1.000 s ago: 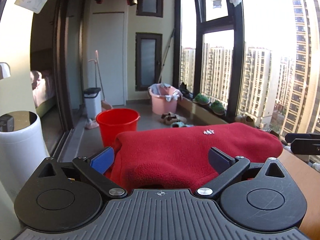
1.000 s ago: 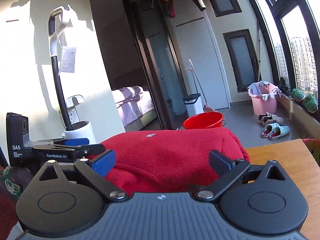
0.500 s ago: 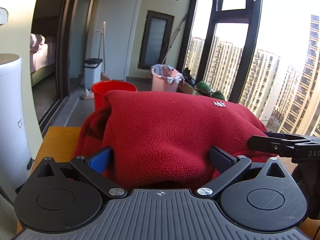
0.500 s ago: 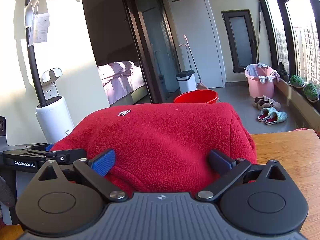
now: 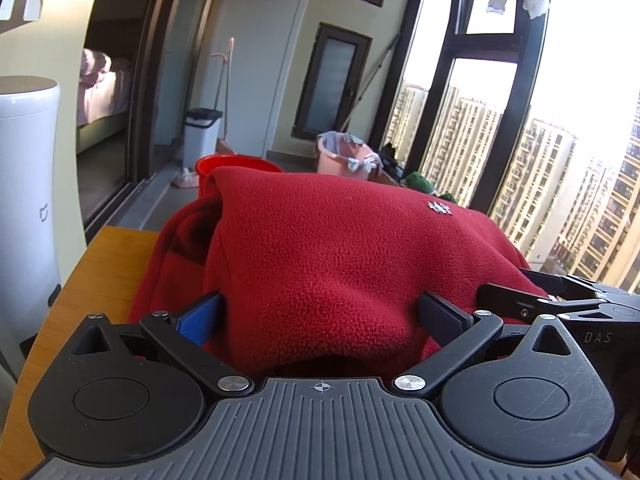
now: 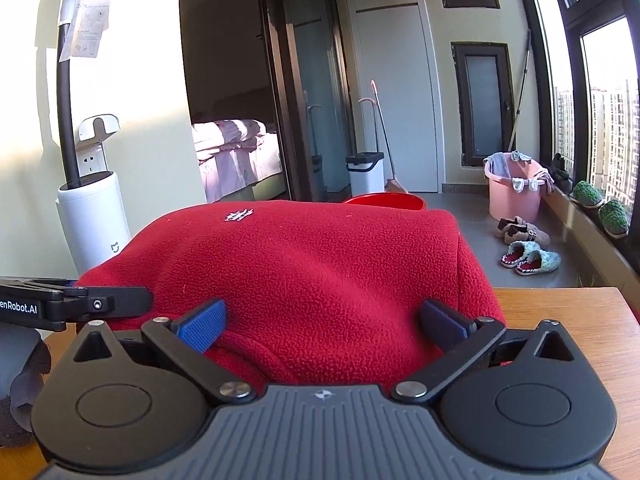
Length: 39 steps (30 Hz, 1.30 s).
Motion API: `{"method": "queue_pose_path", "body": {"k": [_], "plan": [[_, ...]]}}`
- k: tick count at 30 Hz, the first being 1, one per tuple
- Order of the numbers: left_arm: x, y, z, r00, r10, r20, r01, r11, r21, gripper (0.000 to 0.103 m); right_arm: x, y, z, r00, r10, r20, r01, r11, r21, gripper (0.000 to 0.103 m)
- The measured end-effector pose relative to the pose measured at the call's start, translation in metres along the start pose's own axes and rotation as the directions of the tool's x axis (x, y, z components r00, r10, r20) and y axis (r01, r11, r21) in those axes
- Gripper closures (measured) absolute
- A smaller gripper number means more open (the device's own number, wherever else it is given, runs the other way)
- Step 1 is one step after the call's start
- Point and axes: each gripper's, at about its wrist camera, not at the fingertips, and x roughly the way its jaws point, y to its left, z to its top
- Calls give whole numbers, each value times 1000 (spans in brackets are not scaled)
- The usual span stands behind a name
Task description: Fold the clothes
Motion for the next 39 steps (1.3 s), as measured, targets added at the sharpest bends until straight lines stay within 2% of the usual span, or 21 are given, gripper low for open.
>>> {"method": "queue_pose_path", "body": {"k": [5,9,12,14,16,18,20,24,28,31,34,39], "plan": [[-9,2,8,1000,-3,16,2,999,33,0,-16,17,4,997,-79,19,79,996,29,0],[-39,0,20,992,2,126,-14,996,92,0,-35,31,4,988,-131,87,132,991,1,0],[-52,-9,30,981,-21,193,-11,987,163,3,-27,32,4,987,-156,33,156,987,-23,0],[-46,-17,30,985,-49,165,14,978,207,4,-14,31,2,987,-159,-17,158,987,-42,0],[-30,-24,21,992,-62,106,33,967,251,12,-11,26,0,990,-143,-14,143,989,-29,0],[-16,-27,9,996,-55,74,32,958,285,12,-9,21,-1,992,-121,-38,121,993,-13,0],[-10,-23,1,996,-55,74,33,961,274,7,-7,17,-1,993,-101,-58,101,995,2,0],[1,-8,-5,996,-64,64,50,978,203,0,-10,23,-9,993,-110,-41,110,994,14,0],[3,4,-9,996,-69,56,60,987,150,0,-9,25,-12,993,-111,-46,113,993,42,0],[0,2,-12,997,-52,64,42,987,156,0,-6,20,-11,994,-88,-70,93,993,68,0],[-4,-3,-15,996,-29,90,14,986,167,0,-8,16,-13,996,-73,-59,78,993,84,0],[-26,-15,-26,982,15,187,-53,979,197,0,-24,32,-19,988,-152,32,152,988,22,0]]}}
